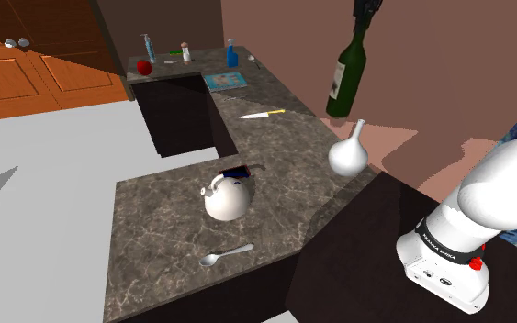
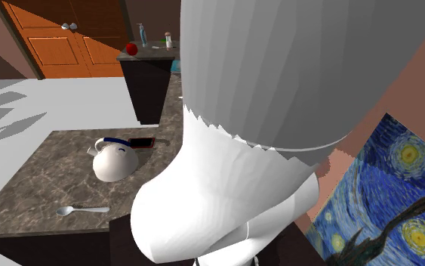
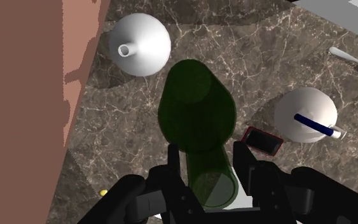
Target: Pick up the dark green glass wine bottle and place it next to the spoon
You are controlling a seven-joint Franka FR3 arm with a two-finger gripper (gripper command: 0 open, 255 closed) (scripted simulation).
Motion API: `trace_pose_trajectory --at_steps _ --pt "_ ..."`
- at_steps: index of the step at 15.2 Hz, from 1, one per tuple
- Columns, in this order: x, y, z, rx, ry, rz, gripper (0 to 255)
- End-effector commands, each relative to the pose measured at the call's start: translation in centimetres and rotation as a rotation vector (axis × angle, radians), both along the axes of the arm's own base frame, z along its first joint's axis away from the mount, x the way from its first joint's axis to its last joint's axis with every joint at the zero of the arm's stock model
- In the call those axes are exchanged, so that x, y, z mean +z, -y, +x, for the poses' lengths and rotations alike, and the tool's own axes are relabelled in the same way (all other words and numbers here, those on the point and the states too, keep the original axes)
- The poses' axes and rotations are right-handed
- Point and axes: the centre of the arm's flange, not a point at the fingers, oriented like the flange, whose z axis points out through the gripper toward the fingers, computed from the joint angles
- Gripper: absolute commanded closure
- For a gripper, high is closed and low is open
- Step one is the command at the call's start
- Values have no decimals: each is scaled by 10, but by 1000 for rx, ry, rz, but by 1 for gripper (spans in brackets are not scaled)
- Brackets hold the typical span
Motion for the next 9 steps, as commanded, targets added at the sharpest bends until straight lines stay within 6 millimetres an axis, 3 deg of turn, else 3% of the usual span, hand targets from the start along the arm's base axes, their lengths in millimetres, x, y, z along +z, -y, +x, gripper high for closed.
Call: trace_pose_trajectory --at_steps 1,3,9 --pt "11 0 0 0 0 0 255" --pt "21 0 0 0 0 0 255" --pt "21 -78 -12 0 0 0 255"
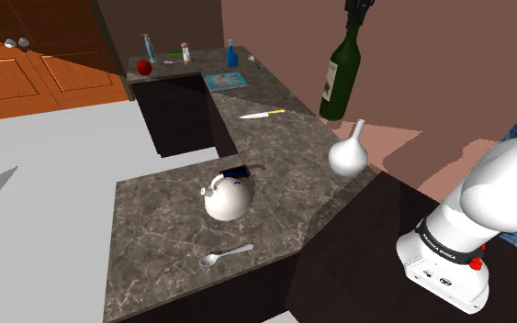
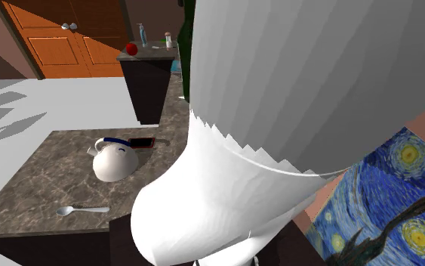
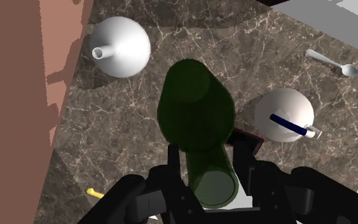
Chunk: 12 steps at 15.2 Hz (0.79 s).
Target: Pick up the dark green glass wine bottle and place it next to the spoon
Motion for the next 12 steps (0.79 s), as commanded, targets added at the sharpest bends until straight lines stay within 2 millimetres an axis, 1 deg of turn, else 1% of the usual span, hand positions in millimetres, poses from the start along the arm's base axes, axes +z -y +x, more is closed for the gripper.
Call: trace_pose_trajectory --at_steps 1,12 --pt "1 -27 -5 -2 1 -1 255" --pt "2 -170 -27 -2 1 -1 255"
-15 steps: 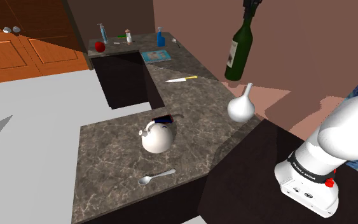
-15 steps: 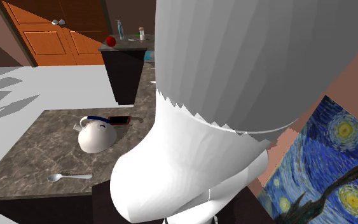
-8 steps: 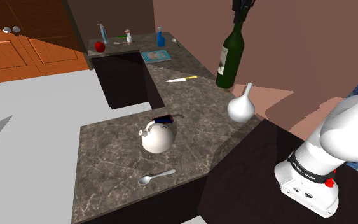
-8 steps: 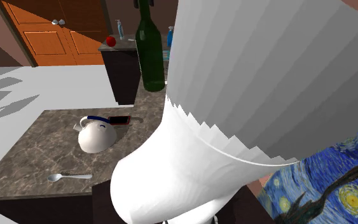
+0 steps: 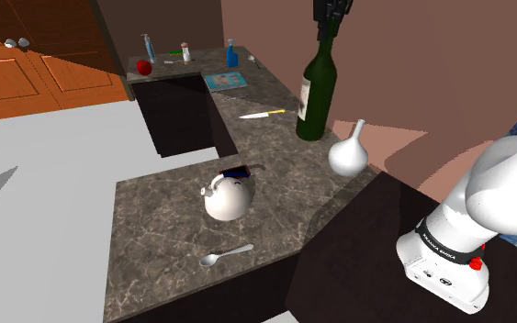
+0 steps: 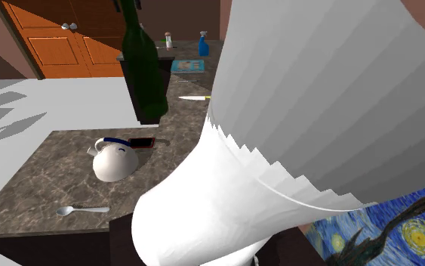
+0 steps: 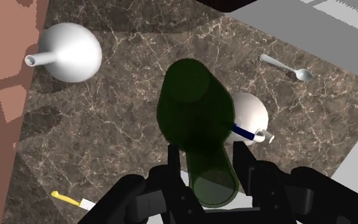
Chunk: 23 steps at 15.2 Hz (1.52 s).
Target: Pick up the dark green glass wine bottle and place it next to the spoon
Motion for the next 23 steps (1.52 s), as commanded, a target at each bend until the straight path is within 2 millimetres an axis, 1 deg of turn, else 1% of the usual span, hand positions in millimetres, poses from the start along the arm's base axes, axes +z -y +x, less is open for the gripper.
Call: trace_pose_trajectory --at_steps 1,8,9,23 --pt "1 -26 -7 -2 1 0 255" --pt "2 -118 -21 -2 1 0 255" --pt "2 -119 -21 -2 1 0 255" --pt "-72 -119 -21 -2 1 0 255"
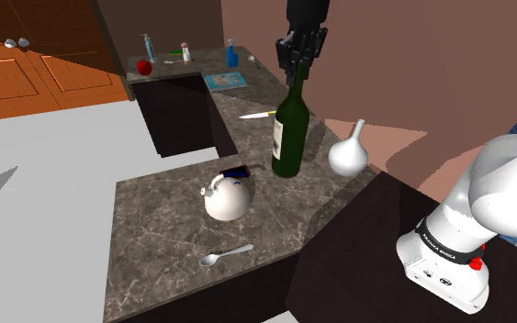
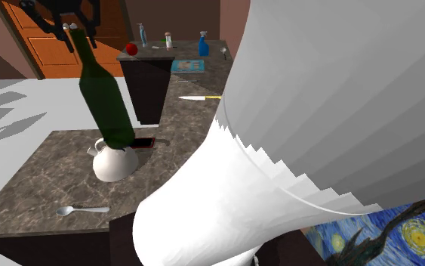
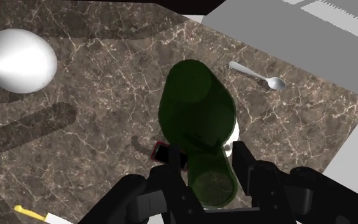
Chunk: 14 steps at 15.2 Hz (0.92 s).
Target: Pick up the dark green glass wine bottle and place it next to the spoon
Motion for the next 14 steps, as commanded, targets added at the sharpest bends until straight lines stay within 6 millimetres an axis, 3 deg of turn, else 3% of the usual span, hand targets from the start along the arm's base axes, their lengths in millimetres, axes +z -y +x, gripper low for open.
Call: trace_pose_trajectory --at_steps 1,14 --pt "-11 0 0 0 1 0 255" --pt "-79 0 0 0 1 0 255"
